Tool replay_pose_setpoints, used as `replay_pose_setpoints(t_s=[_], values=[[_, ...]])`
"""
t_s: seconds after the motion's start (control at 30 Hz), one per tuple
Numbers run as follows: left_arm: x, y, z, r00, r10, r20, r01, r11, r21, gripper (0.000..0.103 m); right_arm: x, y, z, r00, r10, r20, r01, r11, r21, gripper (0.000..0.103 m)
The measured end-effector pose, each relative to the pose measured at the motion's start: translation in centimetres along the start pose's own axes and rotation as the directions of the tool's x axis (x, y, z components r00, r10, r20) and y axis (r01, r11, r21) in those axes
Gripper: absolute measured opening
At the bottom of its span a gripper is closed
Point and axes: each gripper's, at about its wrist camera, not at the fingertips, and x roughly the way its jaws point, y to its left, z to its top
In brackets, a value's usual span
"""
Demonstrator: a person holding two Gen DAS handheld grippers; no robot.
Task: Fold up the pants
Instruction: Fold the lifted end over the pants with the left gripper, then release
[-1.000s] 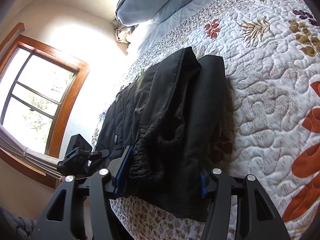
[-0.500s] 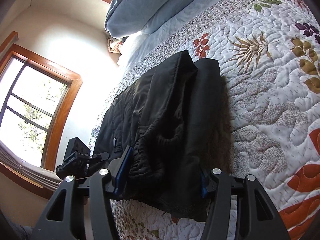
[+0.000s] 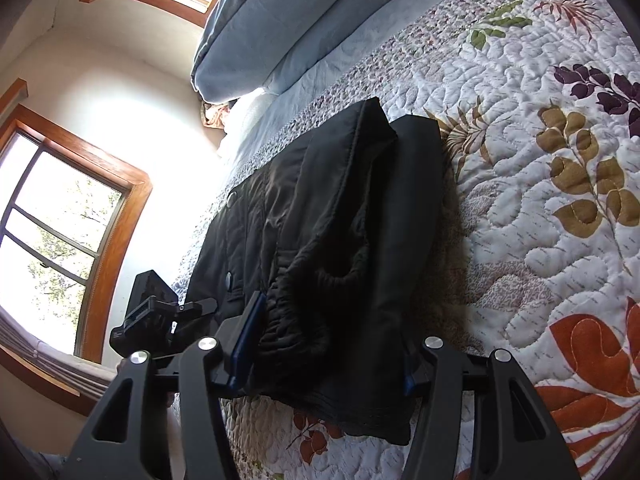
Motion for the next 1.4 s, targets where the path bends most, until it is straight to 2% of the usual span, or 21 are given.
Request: replay_pose_setpoints(t_s=[0.57,0.73,1.23,1.4], values=[[-0.6,1.3,2.4,1.000,-0.011,0.023,0.011,1.000,-0.008,0.089,2.9,0.2,1.9,1.000,0.007,0.013,-0.007,1.000,0.003,0.057],[-0.6,1.2,2.3,0.999,-0.010,0.032,0.011,1.000,-0.002,0.090,3.2,-0.8,1.8,0.999,0.035,0.007,-0.035,0.999,0.025,0.059],[-0.2,0.1,1.8,0.997,0.002,0.077,-0.006,0.999,0.048,0.093,3.2,-2.7,0.8,0.999,0.049,0.004,-0.049,0.998,0.044,0.059],[-0.1,0.1,1.9,0.997,-0.007,0.071,0.004,0.999,0.043,0.093,3.2,-3.2,1.0,0.997,0.075,-0.001,-0.075,0.995,0.071,0.063]])
